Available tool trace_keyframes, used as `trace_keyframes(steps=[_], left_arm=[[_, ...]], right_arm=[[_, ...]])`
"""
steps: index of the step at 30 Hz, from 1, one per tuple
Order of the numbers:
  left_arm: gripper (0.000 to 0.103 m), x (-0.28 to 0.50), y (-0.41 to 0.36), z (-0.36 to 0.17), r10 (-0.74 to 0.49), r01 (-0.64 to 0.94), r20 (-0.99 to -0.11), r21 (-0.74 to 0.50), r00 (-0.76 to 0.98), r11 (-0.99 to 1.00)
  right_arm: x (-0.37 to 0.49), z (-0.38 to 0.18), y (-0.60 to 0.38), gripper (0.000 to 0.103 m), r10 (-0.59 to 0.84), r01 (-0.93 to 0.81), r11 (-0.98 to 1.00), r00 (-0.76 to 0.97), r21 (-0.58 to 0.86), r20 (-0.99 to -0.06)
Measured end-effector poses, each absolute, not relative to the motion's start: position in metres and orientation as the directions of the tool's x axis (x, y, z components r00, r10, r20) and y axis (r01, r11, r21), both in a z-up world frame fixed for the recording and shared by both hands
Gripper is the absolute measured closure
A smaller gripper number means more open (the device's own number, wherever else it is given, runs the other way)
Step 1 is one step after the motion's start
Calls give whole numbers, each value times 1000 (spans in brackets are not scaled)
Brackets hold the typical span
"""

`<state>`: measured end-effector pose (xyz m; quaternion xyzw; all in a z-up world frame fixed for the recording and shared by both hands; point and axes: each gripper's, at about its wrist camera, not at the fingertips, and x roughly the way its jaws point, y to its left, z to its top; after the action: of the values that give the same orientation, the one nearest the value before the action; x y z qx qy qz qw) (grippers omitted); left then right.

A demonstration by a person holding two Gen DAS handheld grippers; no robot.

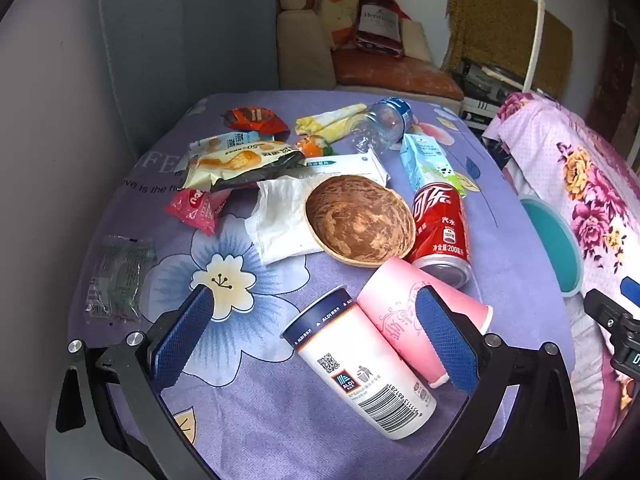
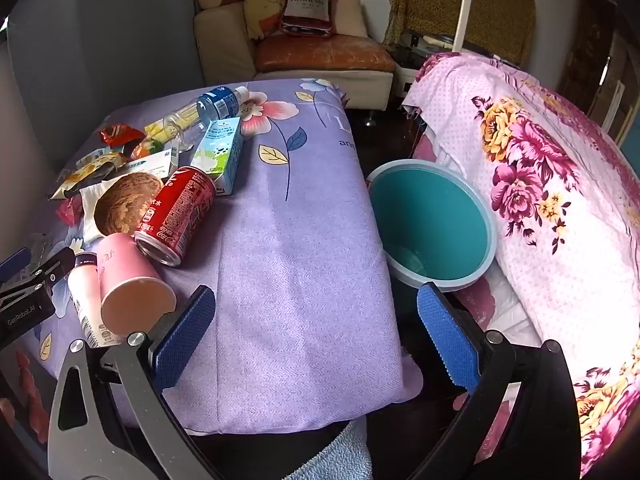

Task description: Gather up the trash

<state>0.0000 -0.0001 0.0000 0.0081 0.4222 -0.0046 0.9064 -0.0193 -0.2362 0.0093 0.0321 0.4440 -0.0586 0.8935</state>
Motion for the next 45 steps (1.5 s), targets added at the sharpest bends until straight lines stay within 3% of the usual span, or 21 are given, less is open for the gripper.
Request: trace_keyframes(steps=[45], left_arm=[[3,-8,7,7,-18,17,-765,-8,644,1000]], right_arm=[[-20,8,-236,6,-80,145,989,588,8,-805]])
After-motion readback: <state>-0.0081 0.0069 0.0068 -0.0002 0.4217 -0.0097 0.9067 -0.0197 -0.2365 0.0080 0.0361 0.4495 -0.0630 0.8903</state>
